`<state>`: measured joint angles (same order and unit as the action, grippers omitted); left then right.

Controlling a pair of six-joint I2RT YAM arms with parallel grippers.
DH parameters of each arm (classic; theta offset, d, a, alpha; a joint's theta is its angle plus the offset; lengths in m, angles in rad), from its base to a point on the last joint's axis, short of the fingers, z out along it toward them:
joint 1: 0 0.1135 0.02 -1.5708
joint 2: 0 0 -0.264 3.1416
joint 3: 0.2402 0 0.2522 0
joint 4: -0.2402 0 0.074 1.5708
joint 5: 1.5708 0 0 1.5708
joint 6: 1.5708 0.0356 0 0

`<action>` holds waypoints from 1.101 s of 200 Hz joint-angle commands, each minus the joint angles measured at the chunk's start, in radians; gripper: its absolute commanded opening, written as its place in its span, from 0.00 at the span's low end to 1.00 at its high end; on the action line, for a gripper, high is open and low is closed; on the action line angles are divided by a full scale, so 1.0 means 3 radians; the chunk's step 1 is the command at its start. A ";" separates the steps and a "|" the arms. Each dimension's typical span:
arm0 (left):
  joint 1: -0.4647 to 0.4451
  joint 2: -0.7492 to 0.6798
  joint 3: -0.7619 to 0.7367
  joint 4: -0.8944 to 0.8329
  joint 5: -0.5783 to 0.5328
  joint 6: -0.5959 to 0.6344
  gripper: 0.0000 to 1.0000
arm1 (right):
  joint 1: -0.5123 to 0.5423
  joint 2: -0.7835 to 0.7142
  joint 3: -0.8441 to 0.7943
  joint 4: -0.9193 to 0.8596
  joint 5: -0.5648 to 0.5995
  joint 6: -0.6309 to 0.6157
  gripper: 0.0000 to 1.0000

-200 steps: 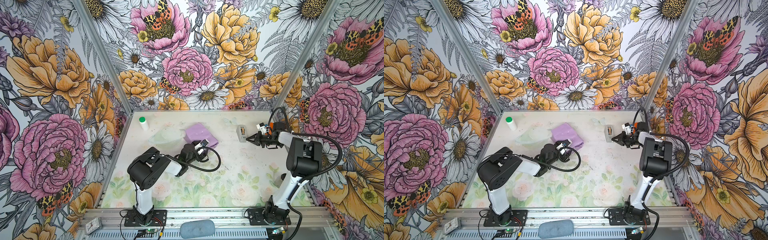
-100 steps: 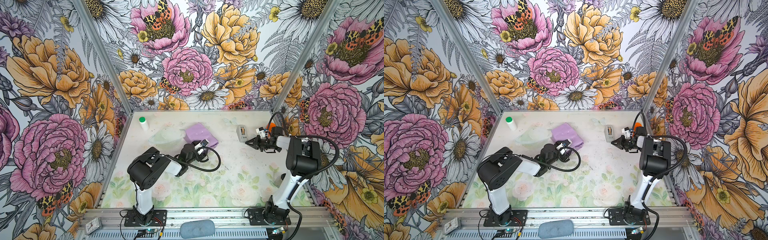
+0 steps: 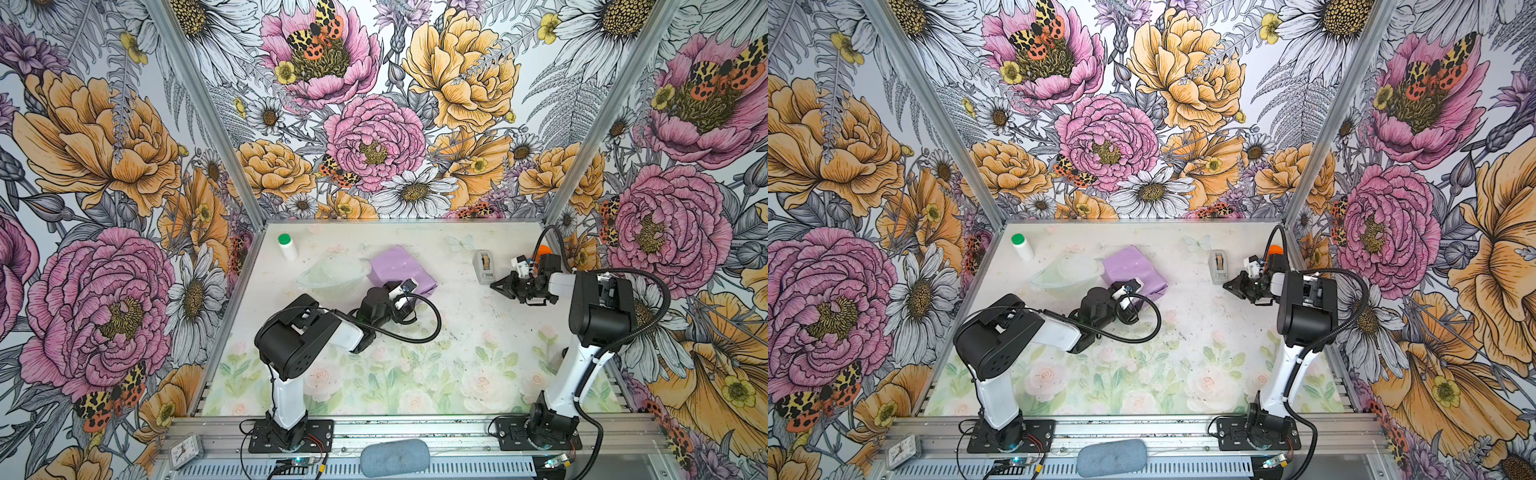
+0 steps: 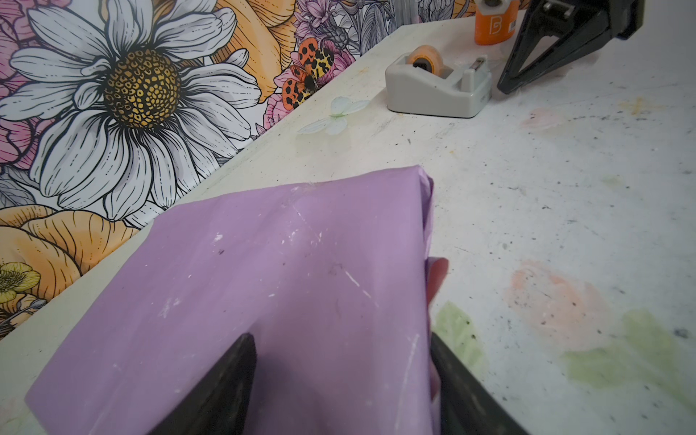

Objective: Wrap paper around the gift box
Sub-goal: 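Carry the right gripper back toward the box near the left gripper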

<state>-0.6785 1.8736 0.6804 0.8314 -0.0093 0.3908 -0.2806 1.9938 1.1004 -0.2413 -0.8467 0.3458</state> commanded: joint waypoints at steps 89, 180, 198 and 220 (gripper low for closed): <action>0.0052 0.0121 -0.0146 -0.0656 0.0068 -0.0214 0.69 | 0.0115 -0.0717 -0.0486 0.0530 -0.0037 0.0092 0.00; 0.0066 0.0105 -0.0202 -0.0590 0.0111 -0.0242 0.69 | 0.1574 -0.1023 -0.0882 0.1307 -0.0235 0.0292 0.00; 0.0073 0.0105 -0.0202 -0.0579 0.0109 -0.0244 0.69 | 0.1733 -0.1010 -0.0914 0.1392 -0.0202 0.0315 0.00; 0.0073 0.0121 -0.0200 -0.0557 0.0120 -0.0255 0.69 | 0.1848 -0.0948 -0.0985 0.1527 -0.0187 0.0379 0.00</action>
<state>-0.6743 1.8717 0.6727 0.8440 -0.0002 0.3824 0.2489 1.6836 0.8288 0.1261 -0.9051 0.4324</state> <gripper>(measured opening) 0.695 0.042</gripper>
